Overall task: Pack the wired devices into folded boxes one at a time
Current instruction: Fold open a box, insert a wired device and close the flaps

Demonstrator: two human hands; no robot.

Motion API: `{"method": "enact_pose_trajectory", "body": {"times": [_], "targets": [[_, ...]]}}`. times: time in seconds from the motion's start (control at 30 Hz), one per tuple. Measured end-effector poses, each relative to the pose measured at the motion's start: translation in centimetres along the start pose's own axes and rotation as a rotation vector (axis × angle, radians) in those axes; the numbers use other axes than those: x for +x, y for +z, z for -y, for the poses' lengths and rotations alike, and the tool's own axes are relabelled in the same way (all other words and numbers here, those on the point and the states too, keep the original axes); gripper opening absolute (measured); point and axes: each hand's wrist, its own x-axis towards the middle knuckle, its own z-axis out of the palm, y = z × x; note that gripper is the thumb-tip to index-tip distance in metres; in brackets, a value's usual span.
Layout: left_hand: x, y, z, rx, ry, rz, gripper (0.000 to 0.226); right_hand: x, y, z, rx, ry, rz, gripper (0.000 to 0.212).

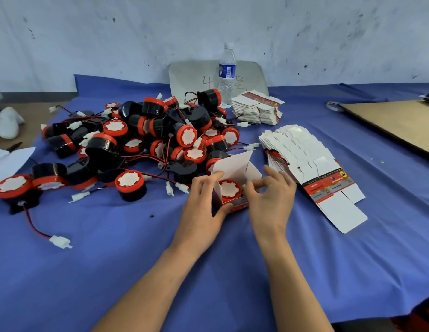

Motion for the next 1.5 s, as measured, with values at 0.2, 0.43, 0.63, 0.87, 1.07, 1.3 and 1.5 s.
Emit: {"method": "enact_pose_trajectory", "body": {"times": [0.2, 0.43, 0.63, 0.87, 1.07, 1.3, 1.5], "targets": [[0.0, 0.0, -0.2, -0.017, -0.007, 0.013, 0.062, 0.0, -0.4, -0.3, -0.058, -0.169, 0.081, 0.016], [-0.1, 0.2, -0.2, 0.002, 0.016, 0.028, 0.064, 2.4, -3.1, 1.1, -0.581, -0.134, 0.419, 0.014], [0.1, 0.2, 0.2, 0.008, -0.01, 0.023, 0.071, 3.0, -2.3, 1.3, -0.581, -0.308, 0.545, 0.02], [0.4, 0.2, 0.6, -0.073, -0.053, -0.003, 0.071, 0.6, -1.4, -3.3, 0.156, -0.363, 0.32, 0.014], [0.5, 0.1, 0.7, -0.113, -0.073, 0.019, 0.079, 0.3, -0.9, -4.3, 0.138, -0.413, 0.307, 0.039], [0.5, 0.2, 0.6, -0.124, -0.081, 0.024, 0.078, 0.2, -0.3, -4.4, 0.22, -0.321, 0.344, 0.026], [0.3, 0.0, 0.2, -0.136, -0.105, -0.002, 0.074, 0.2, -0.4, -4.2, 0.176, -0.342, 0.339, 0.022]]}}
